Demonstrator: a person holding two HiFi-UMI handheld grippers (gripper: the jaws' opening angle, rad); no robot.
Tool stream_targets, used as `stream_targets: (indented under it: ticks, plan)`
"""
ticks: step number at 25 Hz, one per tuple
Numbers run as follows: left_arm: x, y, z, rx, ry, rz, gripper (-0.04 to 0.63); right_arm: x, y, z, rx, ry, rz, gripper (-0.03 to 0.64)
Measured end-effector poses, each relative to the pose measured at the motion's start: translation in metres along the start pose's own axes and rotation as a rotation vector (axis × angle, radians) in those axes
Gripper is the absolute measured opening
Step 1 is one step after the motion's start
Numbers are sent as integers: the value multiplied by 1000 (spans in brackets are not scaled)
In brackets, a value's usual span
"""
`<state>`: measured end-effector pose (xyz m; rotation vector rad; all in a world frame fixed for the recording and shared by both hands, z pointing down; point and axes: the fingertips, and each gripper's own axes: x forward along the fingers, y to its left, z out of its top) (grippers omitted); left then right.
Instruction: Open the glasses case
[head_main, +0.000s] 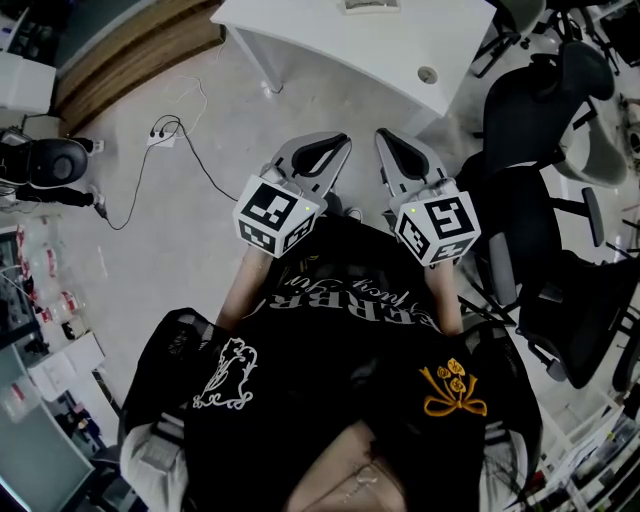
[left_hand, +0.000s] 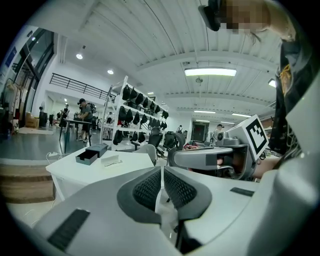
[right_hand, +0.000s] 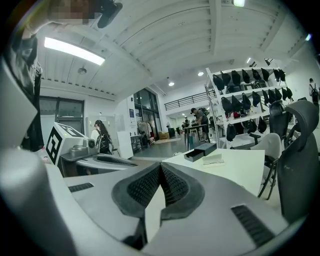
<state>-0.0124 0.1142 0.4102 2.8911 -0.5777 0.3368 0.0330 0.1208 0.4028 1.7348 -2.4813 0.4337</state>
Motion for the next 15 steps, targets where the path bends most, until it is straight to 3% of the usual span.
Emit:
stream_targets:
  ticks: [15]
  plan:
    - [-7, 1, -3, -6, -1, 21, 34, 2, 2, -5, -17, 21, 6, 14]
